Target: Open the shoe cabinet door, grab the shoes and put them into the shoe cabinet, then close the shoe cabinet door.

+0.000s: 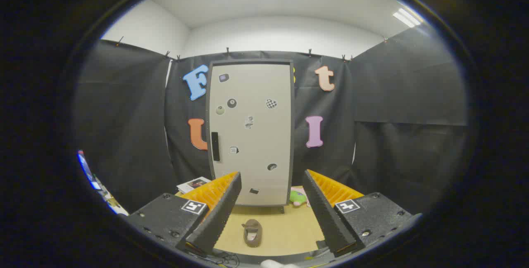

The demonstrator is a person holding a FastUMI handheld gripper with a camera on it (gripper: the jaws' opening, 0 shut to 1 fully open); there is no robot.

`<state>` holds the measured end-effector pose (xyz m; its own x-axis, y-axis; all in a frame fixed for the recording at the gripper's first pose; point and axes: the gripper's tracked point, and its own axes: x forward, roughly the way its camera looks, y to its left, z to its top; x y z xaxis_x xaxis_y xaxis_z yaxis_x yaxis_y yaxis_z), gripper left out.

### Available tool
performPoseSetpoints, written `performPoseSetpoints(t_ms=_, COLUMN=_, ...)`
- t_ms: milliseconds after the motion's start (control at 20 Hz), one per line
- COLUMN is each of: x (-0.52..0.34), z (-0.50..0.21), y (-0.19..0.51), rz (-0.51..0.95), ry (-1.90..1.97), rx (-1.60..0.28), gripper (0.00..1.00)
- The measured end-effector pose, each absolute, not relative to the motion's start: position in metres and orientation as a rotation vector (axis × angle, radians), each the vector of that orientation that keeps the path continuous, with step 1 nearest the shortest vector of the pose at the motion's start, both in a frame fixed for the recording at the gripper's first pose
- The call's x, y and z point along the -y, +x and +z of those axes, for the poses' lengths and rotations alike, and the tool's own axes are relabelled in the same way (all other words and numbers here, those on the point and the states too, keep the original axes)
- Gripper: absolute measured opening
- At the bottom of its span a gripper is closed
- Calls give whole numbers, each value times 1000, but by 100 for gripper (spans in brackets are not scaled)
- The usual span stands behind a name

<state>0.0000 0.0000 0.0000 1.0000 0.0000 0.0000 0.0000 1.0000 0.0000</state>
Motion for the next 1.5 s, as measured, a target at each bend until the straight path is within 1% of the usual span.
performPoseSetpoints(t_ms=900, x=-1, z=-2, y=-13, rz=-7, ry=22, rx=-36, gripper=98)
performPoseSetpoints(t_ms=1000, x=-10, z=-7, y=0, rz=-16, ry=19, rx=-44, gripper=98)
performPoseSetpoints(t_ms=1200, x=-38, z=-6, y=37, rz=14, ry=-12, rx=-34, gripper=98)
performPoseSetpoints(t_ms=1500, x=-110, z=-14, y=125, rz=128, ry=0, rx=-29, gripper=98)
